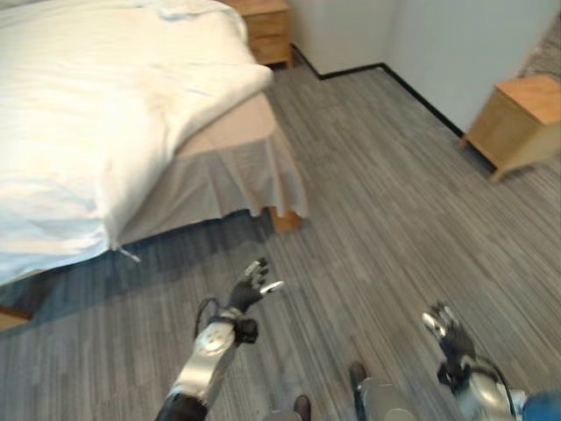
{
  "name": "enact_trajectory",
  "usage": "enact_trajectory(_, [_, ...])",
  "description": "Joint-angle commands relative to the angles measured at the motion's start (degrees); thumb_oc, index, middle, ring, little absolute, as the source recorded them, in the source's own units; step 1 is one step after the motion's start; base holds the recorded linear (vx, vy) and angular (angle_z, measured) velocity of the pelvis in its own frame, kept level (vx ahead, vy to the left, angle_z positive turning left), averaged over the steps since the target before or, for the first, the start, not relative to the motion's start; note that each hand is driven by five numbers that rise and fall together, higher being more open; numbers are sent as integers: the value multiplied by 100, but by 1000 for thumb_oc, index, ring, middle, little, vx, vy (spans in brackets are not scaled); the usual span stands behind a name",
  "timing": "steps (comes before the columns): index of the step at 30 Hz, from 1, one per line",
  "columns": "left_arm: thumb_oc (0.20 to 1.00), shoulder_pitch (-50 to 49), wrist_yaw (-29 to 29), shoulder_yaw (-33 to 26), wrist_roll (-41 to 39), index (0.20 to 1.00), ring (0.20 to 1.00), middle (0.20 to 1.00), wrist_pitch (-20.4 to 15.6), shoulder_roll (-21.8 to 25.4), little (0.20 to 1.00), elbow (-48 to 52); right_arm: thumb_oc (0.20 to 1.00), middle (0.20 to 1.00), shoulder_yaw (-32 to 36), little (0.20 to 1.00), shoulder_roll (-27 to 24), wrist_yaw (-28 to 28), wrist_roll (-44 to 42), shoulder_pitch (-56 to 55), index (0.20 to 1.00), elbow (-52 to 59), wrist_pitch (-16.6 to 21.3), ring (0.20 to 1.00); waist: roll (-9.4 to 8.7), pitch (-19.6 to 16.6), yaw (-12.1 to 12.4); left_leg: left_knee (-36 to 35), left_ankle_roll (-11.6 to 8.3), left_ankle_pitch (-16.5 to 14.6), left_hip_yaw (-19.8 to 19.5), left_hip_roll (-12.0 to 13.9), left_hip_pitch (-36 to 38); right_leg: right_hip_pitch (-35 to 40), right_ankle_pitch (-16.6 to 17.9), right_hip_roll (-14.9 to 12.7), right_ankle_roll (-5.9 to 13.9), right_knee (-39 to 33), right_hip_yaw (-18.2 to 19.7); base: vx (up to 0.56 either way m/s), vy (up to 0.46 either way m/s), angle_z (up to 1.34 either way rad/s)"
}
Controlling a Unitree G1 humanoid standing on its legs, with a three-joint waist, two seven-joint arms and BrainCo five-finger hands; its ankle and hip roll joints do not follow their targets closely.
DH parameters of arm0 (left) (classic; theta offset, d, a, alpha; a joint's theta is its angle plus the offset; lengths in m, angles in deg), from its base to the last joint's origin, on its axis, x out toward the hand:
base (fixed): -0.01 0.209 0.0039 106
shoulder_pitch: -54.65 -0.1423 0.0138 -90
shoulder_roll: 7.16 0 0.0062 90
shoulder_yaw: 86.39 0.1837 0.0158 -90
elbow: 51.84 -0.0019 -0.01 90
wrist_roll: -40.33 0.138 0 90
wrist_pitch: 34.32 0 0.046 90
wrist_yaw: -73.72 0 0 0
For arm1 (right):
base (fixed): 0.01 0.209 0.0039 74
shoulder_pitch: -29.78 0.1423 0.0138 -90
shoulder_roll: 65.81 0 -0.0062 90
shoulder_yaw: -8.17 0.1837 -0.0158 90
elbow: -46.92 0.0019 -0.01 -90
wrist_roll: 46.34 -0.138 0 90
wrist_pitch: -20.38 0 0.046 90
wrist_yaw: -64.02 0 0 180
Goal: Making the bed.
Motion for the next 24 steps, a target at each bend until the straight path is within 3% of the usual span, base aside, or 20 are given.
enact_trajectory(1, [1000, -629, -47, -150, 119, 1000, 1000, 1000, -290, 416, 1000, 620, 1000, 1000, 274, 1000, -366, -180, -87, 621, 1000, 344, 265, 1000, -321, -304, 235, -232, 73, 288, 222, 0, 169, 186, 762, -791, 264, 148, -557, 171, -440, 194])
enact_trajectory(4, [1000, -714, -111, -175, -49, 1000, 1000, 1000, -294, 370, 1000, 503, 1000, 1000, 442, 1000, -577, -171, -166, 629, 1000, 252, 324, 1000, -319, -268, 271, 350, -162, 505, 109, 139, -305, 430, 631, -791, 47, 1, -961, 68, -299, 118])
enact_trajectory(6, [1000, -617, -94, -218, -274, 1000, 1000, 1000, -274, 345, 1000, 404, 1000, 1000, 643, 1000, -754, -28, -257, 802, 1000, 230, 425, 1000, -391, -78, 217, 960, -194, 622, 771, 248, -807, 531, 580, -969, -99, 77, -1428, -48, -162, 197])
enact_trajectory(7, [1000, -617, -94, -218, -274, 1000, 1000, 1000, -274, 345, 1000, 404, 1000, 1000, 643, 1000, -754, -28, -257, 802, 1000, 230, 426, 1000, -392, -82, 213, 959, -194, 624, 769, 247, -811, 526, 581, -971, -99, 76, -1430, -31, -152, 240])
enact_trajectory(8, [1000, -583, -109, -174, -356, 1000, 1000, 1000, -236, 286, 1000, 243, 1000, 1000, 816, 1000, -720, 122, -442, 800, 1000, 192, 500, 1000, -383, -85, 106, 653, -211, 675, 1781, 606, -826, 666, 491, -1080, -112, 7, -1841, -27, -138, 145])
enact_trajectory(9, [1000, -574, -133, -164, -426, 1000, 1000, 1000, -215, 238, 1000, 133, 1000, 1000, 912, 1000, -703, 138, -459, 750, 1000, 208, 513, 1000, -349, -105, 87, 506, -196, 656, 2207, 611, -848, 763, 480, -1128, -116, -77, -2076, -21, -151, 85])
enact_trajectory(11, [1000, -732, -129, -189, -500, 1000, 1000, 1000, -213, 166, 1000, 110, 1000, 1000, 1016, 1000, -720, 126, -316, 612, 1000, 325, 501, 1000, -287, -152, 77, 307, -205, 689, 2407, 556, -811, 799, 497, -1137, -106, -114, -2266, -27, -29, 139])
enact_trajectory(15, [1000, -933, -191, -217, -429, 1000, 1000, 1000, -197, 117, 1000, 184, 1000, 1000, 995, 1000, -612, 133, -53, 519, 1000, 216, 554, 1000, -160, -358, 63, -475, -159, 820, 2130, 413, -534, 838, 505, -1066, -56, -299, -2359, 19, 35, 36])
enact_trajectory(21, [1000, -1116, -197, -464, -447, 1000, 1000, 1000, -241, 230, 1000, 228, 1000, 1000, 714, 1000, -476, -16, 51, 583, 1000, 89, 459, 1000, -143, -424, 169, -632, -98, 809, 2133, 327, -290, 956, 551, -1121, -9, -364, -2294, -3, 90, -18])
enact_trajectory(22, [1000, -1268, 764, -1494, -553, 1000, 1000, 1000, -241, 32, 1000, -26, 1000, 1000, 639, 1000, -266, 314, -306, 756, 1000, 56, 348, 1000, -76, -523, 415, -681, -278, 780, 1927, 518, -105, 1109, 529, -1264, 129, -404, -2697, -61, 141, -14])
enact_trajectory(24, [1000, -1300, 733, -1497, -479, 1000, 1000, 1000, -237, 57, 1000, -45, 1000, 1000, 547, 1000, -329, 260, -91, 770, 1000, 45, 285, 1000, -89, -518, 438, -681, -256, 780, 1904, 484, -110, 1105, 546, -1303, 152, -396, -2696, -84, 160, -2])
